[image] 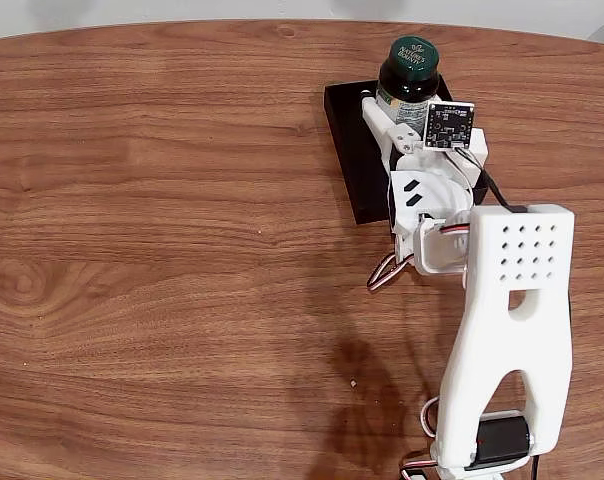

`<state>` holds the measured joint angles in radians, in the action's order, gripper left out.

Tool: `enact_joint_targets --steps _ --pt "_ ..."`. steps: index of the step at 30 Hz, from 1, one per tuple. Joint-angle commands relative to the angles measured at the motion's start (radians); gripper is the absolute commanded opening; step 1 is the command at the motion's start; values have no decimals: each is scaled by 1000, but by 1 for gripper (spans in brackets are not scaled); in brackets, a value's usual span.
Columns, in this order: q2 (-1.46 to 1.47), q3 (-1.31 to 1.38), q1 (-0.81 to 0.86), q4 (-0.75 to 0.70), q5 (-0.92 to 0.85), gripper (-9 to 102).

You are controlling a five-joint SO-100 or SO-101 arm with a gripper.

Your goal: Pick up the pill bottle and place it in the black box.

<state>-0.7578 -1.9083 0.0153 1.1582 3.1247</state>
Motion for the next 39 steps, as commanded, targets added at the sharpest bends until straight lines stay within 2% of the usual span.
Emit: enact_joint_targets --steps 1,6,25,33,39 --pt "-25 26 -12 -17 5 19" --pt "-28 25 -12 -21 5 27" --pt "-135 -72 -3 -54 -5 40" --pt "-331 -161 23 -193 -2 44" --pt "-486 -270 46 -232 40 45"
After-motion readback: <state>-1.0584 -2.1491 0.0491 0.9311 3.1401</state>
